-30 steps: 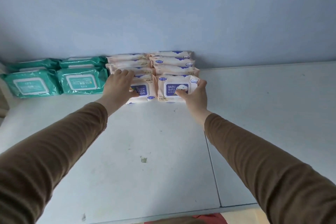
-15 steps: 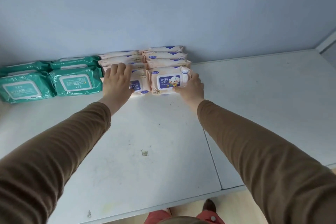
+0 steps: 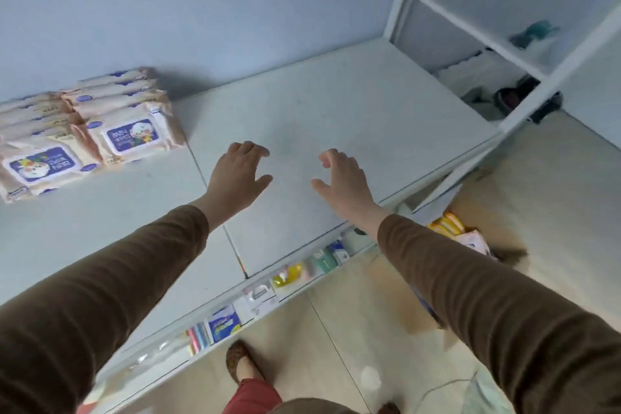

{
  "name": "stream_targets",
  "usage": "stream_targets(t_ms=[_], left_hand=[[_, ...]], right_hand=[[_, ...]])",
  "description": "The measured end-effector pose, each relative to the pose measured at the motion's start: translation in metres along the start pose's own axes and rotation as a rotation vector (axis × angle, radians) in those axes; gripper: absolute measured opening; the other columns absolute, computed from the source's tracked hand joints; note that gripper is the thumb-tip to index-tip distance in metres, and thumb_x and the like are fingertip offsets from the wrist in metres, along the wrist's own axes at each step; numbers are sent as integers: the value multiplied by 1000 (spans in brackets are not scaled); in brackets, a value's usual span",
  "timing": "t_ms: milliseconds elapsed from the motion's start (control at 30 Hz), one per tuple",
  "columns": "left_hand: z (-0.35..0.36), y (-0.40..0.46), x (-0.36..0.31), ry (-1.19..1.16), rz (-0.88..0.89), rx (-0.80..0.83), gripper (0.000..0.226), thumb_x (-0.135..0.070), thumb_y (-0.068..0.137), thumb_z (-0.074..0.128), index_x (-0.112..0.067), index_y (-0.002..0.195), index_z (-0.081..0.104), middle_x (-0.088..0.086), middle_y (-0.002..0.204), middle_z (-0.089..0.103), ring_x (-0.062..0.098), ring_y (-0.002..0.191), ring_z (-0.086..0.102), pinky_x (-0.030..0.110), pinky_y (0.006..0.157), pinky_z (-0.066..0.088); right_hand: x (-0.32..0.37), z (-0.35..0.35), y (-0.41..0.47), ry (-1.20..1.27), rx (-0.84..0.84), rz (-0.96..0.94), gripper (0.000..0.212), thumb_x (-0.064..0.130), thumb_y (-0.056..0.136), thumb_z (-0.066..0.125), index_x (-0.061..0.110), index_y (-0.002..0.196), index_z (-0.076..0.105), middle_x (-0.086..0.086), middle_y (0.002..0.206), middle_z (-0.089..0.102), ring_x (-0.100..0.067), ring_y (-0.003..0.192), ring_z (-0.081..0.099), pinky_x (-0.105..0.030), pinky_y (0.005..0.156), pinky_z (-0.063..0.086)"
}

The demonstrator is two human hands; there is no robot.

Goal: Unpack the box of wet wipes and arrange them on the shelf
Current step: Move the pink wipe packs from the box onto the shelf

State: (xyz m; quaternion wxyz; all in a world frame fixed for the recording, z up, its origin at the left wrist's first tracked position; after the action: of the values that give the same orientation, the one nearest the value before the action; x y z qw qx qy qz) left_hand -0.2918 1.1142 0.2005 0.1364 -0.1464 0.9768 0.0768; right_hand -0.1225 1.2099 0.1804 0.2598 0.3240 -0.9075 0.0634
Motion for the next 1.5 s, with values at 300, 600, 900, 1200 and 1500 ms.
stream_targets(t_ms=[300,600,900,1200,1500], left_hand=[[125,-13,-271,-107,153,116,46,-31,88,68,-19,131,56,3,132,56,26,122,44,41,99,43],[275,1,-395,-127,162,367,47,-29,87,67,-16,131,57,6,131,56,29,124,45,41,100,40],[450,55,-471,-69,233,638,48,-28,89,63,-16,134,51,6,133,51,28,125,44,42,102,41],[616,132,-557,32,402,710,50,-25,91,60,-21,138,46,0,137,48,23,126,46,39,97,45],[786,177,-621,316,788,637,64,-9,81,68,-12,141,46,8,153,40,27,145,32,40,113,33]], right_hand=[[-250,-111,-150,-62,-14,151,35,29,89,61,18,121,52,-5,120,57,-27,112,52,-45,90,46],[-462,-128,-211,-122,142,419,42,35,86,67,17,122,55,-6,120,59,-29,112,56,-43,89,48],[-637,-71,-195,8,346,670,47,28,87,66,13,130,55,-10,133,56,-29,119,56,-35,92,45],[-804,-6,-149,22,407,850,39,41,85,60,18,116,57,-5,105,69,-28,92,67,-37,76,54],[-941,81,-125,272,399,1110,34,13,94,51,2,126,56,-16,118,64,-32,107,63,-35,86,51]])
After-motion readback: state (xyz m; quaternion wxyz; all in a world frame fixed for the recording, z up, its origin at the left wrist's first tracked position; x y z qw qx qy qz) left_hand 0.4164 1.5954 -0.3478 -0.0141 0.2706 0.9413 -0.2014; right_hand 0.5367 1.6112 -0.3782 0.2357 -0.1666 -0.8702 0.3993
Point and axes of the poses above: each hand's wrist, its own y-axis towards the middle knuckle, its own z-axis out of the palm, x = y × z, the point moved 10 cm from there along y, towards the middle knuckle
